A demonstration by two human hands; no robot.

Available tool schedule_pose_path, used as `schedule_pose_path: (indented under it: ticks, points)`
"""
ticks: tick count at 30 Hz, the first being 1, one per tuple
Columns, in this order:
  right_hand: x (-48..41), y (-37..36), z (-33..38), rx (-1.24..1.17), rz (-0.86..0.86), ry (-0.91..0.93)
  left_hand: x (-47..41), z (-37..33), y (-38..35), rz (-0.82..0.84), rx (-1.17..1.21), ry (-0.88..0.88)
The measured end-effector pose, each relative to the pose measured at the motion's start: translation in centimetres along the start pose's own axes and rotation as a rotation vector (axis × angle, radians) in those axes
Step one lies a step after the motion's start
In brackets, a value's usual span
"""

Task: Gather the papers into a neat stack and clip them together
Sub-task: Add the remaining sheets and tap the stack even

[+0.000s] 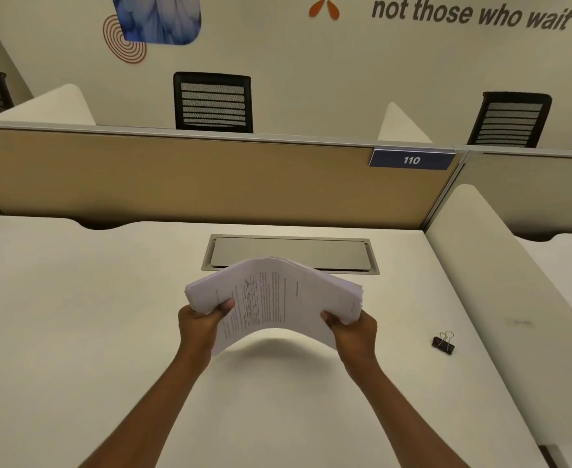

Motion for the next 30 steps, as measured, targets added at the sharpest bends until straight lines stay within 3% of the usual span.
schedule_pose_path:
  ticks: [8, 14, 21, 30]
  points:
    - [0.9, 0.8, -3.7, 0.029, -0.016, -0.035, 0.2, 3.2, 0.2, 0.014, -0.182, 0.028]
    - [0.7, 1.5, -4.0, 0.019, -0.024, -0.032, -0.1, 2.6, 0.5, 0.051, -0.130, 0.001]
    - [0.0, 1.5, -4.2, -0.004, 0.000, -0.053, -0.9, -2.7, 0.4, -0.072, -0.017, -0.253]
    - [-0.2, 1.3, -4.2, -0.023, 0.030, -0.052, -1.1, -2.7, 0.3, -0.163, -0.168, -0.264]
Point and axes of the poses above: each hand's wrist, its own x-axis away from the middle knuckle, its own y-axis out of the back of the hand, z = x × y, the point moved 9 cm from there along -x, towards the middle knuckle, and after that the axes turned 4 degrees about -x, right-handed, at the moved point
